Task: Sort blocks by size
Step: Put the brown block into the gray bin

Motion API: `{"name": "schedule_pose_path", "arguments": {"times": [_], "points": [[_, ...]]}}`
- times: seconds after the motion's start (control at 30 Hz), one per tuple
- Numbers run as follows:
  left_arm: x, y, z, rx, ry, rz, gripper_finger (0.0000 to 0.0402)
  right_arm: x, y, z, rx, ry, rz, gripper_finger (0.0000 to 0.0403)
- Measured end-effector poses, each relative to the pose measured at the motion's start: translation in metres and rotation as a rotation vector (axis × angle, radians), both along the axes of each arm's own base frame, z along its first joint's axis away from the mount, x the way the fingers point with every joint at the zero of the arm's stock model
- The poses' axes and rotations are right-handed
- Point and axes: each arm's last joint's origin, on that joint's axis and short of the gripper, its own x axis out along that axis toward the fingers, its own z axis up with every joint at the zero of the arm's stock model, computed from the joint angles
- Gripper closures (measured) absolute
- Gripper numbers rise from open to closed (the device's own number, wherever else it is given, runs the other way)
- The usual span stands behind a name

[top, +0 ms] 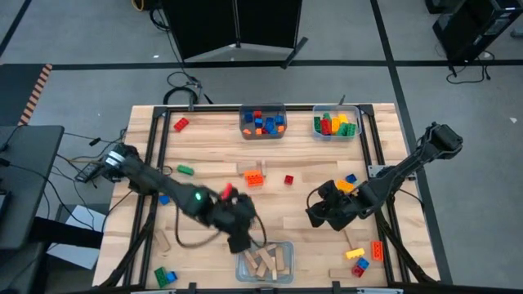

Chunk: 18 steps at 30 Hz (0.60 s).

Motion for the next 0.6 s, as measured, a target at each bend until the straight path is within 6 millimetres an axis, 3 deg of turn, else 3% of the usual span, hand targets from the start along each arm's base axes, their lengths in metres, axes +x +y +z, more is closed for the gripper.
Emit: {"name": "schedule_pose_path", "arguments": {"times": [0.27,0.43,0.6], "points": [[0.016,-0.057,-0.049,-0.1,0.023,-0.08,0.028,-0.003,0.01,0.005,0.024,-0.027,-0.003,0.0187],[0.02,-0.066,-0.073,-0.127,0.111,-0.09,0.028,-0.004,0.012,0.005,0.039,-0.029,-0.009,0.0194],[0.026,-0.07,-0.084,-0.159,0.131,-0.118,0.0276,-0.005,0.013,0.005,0.044,-0.03,-0.012,0.0195]]}}
